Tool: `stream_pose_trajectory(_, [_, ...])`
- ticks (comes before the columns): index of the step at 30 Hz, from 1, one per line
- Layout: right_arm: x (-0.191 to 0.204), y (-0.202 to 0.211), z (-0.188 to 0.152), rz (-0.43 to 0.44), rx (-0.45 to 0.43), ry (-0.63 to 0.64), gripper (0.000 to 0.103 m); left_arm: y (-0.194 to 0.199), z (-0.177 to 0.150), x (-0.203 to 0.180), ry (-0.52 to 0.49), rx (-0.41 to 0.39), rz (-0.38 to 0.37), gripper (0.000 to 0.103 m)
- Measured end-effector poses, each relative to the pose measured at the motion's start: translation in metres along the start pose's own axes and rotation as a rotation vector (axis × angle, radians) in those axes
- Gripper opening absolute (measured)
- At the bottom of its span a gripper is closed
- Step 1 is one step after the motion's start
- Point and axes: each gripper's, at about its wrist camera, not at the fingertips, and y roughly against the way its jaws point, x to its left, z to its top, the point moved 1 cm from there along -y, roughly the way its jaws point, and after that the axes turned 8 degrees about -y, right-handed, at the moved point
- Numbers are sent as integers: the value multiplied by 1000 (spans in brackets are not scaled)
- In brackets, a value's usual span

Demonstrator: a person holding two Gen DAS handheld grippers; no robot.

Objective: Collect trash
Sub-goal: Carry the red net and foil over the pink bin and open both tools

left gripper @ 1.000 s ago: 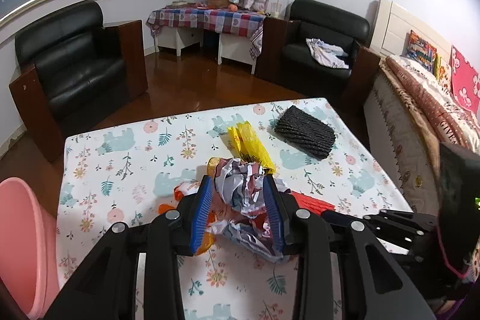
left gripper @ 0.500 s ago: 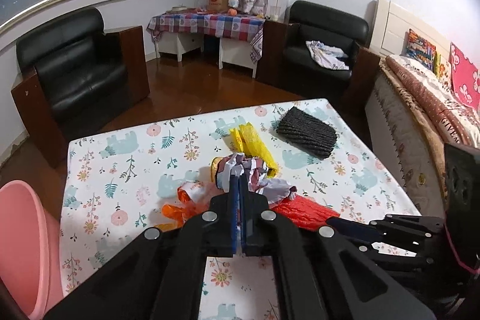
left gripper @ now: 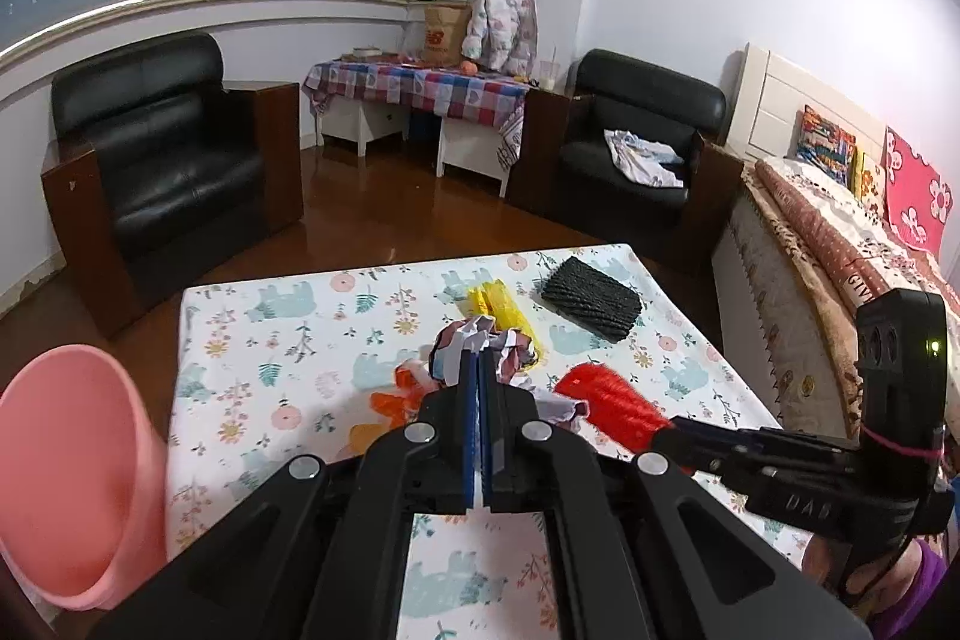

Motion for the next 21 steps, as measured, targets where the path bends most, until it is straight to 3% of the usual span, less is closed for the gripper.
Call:
stream_pose_trajectory(7, [6, 14, -1, 31, -21, -38, 17, 31, -10, 10, 15, -29, 20, 0])
stream_pose_trajectory(21, [50, 14, -10, 55, -18, 21, 17, 77, -31, 40, 72, -59, 83, 0])
